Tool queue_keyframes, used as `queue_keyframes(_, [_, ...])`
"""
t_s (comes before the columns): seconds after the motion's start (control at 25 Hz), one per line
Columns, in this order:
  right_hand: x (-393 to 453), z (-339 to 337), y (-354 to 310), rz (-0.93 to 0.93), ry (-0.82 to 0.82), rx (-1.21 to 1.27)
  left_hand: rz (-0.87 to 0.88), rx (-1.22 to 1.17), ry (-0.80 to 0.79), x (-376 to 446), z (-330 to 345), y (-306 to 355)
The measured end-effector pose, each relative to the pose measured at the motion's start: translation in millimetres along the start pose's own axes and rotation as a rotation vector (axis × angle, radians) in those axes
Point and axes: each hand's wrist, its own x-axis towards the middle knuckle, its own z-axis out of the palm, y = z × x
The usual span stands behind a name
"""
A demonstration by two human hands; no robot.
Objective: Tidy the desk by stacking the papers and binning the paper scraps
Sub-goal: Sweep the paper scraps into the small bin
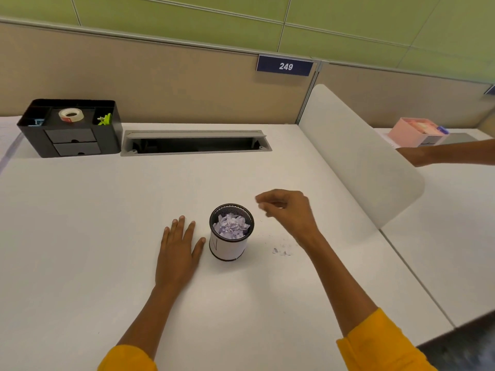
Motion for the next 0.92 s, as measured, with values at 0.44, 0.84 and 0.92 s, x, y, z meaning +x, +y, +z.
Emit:
queue_keyframes(0.44, [-129.9, -9.1, 135.7, 0.538, 0.371, -0.607, 0.006, 0.019, -0.001, 0.2, 2.0, 0.3])
queue_keyframes(0.84, [-58.4, 41.1, 118.6, 0.312, 0.131, -0.77, -0.004, 0.015, -0.004, -1.3, -0.2, 3.2])
queue_keyframes(0.92, [-52.9, 53.1, 120.0, 0.191, 0.042, -0.816, -0.002, 0.015, -0.004, -1.9, 0.0, 2.7])
